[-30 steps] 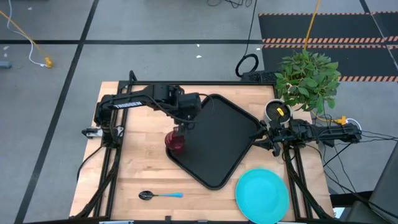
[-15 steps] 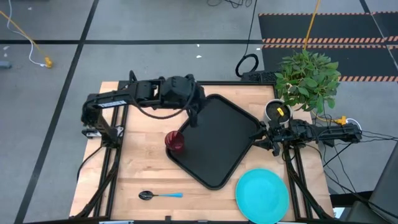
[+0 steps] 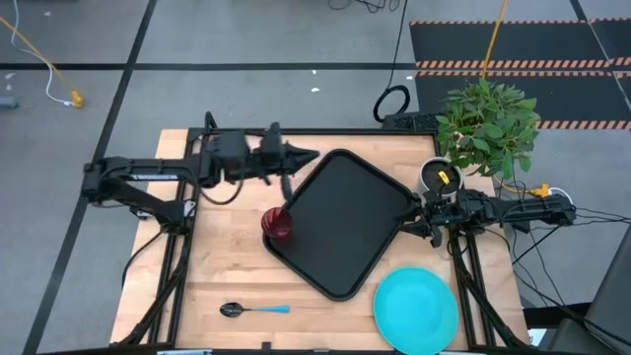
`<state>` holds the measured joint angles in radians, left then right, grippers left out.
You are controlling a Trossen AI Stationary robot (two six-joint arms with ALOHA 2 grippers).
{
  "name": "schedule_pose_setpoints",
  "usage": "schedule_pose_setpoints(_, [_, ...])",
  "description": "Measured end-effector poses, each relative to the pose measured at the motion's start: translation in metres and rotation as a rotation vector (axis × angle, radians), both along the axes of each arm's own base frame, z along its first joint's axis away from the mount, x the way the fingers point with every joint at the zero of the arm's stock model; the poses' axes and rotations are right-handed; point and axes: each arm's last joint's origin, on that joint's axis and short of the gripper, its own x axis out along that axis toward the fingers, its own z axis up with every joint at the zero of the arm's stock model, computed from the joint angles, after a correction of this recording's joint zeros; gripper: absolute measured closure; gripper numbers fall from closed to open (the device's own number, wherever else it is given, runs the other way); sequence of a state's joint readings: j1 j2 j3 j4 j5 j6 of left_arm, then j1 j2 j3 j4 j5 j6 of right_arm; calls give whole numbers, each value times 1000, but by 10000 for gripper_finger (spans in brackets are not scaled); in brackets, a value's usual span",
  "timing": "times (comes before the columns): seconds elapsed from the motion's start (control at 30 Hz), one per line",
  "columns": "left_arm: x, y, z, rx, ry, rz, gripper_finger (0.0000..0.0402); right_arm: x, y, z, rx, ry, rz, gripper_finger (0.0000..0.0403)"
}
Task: Pick and place plate/cup/fork/spoon on tray
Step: Put the blue plate on the black serving tray
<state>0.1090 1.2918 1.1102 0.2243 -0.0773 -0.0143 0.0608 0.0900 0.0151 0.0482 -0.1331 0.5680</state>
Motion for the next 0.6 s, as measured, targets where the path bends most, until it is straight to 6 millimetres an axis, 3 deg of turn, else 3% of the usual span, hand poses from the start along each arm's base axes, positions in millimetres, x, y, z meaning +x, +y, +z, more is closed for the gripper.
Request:
schedule_pose_setpoints(0.37, [-63, -6, -67, -44, -174, 26, 399, 0, 0, 17, -49, -189, -4, 234])
schedule_pose_setpoints(0.6, [-87, -7, -110, -86, -290, 61, 399, 2, -3, 19, -83, -201, -113, 234])
